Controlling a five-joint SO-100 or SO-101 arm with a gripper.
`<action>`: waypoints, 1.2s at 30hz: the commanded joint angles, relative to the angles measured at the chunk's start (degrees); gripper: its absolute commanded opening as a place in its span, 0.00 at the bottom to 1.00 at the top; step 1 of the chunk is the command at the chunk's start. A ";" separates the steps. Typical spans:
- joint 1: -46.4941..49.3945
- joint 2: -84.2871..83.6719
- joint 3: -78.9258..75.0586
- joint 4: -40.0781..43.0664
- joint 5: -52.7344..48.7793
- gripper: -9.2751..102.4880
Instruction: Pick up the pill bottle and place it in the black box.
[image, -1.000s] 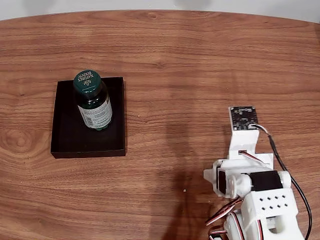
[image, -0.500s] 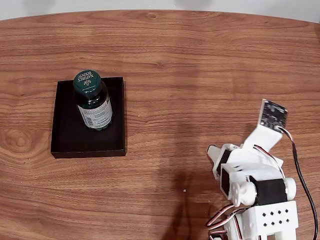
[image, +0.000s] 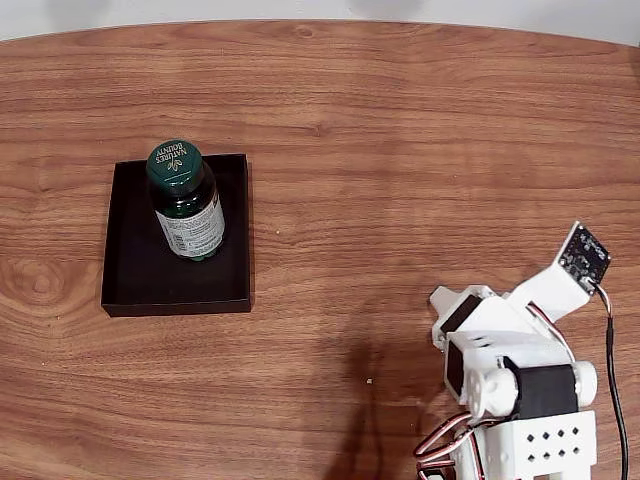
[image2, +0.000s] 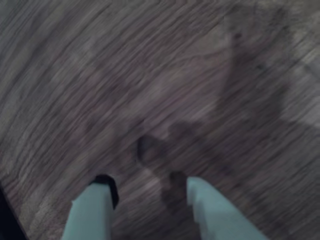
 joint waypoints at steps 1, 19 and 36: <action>0.88 1.32 -0.97 1.05 0.79 0.20; -3.34 8.88 -0.97 13.62 6.68 0.12; -7.12 8.79 -0.97 22.85 21.36 0.12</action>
